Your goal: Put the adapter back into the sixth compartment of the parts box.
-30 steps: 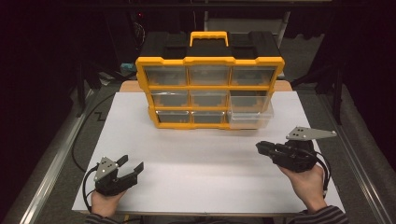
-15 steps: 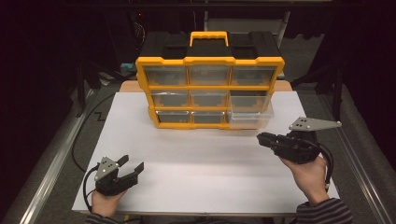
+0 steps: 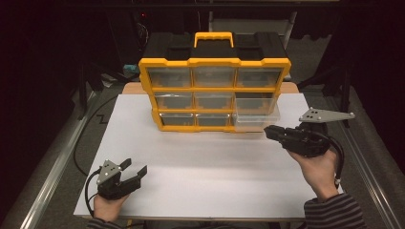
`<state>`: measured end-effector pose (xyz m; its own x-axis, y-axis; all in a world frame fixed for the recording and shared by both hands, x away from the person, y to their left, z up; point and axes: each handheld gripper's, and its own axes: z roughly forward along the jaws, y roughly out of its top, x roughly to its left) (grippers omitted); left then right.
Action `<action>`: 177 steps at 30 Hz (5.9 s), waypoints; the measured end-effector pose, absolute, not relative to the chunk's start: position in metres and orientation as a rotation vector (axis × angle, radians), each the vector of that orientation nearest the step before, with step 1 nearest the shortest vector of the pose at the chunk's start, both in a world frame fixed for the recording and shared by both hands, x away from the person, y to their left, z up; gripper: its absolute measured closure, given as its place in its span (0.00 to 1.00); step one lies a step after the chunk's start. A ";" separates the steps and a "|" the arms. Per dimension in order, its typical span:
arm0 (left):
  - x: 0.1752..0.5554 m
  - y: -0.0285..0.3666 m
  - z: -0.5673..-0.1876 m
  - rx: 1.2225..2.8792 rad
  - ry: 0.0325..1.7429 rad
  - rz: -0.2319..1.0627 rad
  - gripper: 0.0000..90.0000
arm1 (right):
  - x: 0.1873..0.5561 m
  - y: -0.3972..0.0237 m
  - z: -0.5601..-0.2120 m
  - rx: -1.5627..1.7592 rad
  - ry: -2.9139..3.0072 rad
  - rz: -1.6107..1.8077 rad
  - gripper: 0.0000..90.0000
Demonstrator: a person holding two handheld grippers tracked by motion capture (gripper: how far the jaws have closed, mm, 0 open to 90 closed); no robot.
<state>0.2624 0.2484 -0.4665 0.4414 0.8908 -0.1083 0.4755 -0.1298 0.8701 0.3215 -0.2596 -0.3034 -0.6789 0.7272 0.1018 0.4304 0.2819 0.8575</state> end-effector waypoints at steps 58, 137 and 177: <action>0.263 0.248 -0.467 1.774 1.169 0.557 0.36 | 0.396 -0.240 -0.288 1.162 2.223 1.168 0.77; 0.264 0.246 -0.467 1.772 1.176 0.555 0.36 | 0.292 -0.291 -0.390 1.176 2.124 1.331 0.50; 0.263 0.246 -0.467 1.769 1.178 0.559 0.36 | 0.282 -0.321 -0.431 1.217 2.007 1.320 0.40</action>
